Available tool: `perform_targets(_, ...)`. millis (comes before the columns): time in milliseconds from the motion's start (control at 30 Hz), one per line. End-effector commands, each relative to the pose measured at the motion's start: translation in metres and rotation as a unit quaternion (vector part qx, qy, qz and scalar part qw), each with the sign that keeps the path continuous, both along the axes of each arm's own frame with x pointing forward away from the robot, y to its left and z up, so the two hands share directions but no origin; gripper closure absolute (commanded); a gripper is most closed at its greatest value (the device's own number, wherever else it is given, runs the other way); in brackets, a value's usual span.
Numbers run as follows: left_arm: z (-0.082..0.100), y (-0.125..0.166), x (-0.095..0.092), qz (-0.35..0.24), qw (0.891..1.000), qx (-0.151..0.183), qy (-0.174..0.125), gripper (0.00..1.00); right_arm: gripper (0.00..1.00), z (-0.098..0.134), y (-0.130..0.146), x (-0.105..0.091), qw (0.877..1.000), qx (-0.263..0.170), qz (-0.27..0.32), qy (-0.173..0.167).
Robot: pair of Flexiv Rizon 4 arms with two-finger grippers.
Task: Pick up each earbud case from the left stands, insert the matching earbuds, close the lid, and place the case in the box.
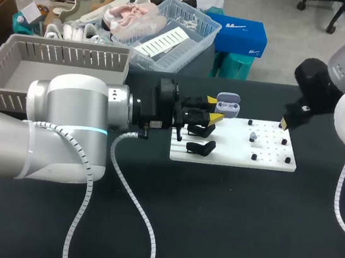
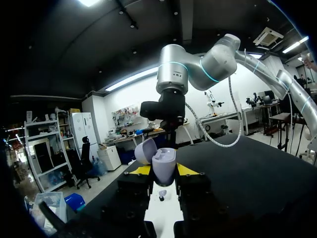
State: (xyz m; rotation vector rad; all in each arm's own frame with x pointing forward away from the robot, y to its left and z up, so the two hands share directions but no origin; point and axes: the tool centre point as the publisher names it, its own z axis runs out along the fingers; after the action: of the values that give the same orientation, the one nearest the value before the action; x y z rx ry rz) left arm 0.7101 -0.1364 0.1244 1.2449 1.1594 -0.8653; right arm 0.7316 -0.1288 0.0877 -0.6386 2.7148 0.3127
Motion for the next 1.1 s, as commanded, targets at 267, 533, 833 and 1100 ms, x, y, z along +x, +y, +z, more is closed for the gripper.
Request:
perform_targets(267, 0.0, 0.0, 0.0, 0.002, 1.0, -0.001, -0.001, 1.0, 1.0, 0.015, 0.008, -0.022, 1.0, -0.002, 0.004, -0.011)
perform_targets(533, 0.0, 0.0, 0.0, 0.002, 1.0, -0.001, -0.001, 1.0, 1.0, 0.015, 0.008, -0.022, 1.0, -0.002, 0.004, -0.011)
perform_targets(833, 0.0, 0.0, 0.0, 0.002, 1.0, -0.001, -0.001, 1.0, 1.0, 0.019, 0.019, -0.019, 0.996, -0.001, -0.087, 0.014)
perform_targets(1100, 0.0, 0.0, 0.0, 0.002, 1.0, -0.001, -0.001, 1.0, 1.0, 0.031, 0.029, -0.034, 0.98, 0.02, -0.191, 0.044)
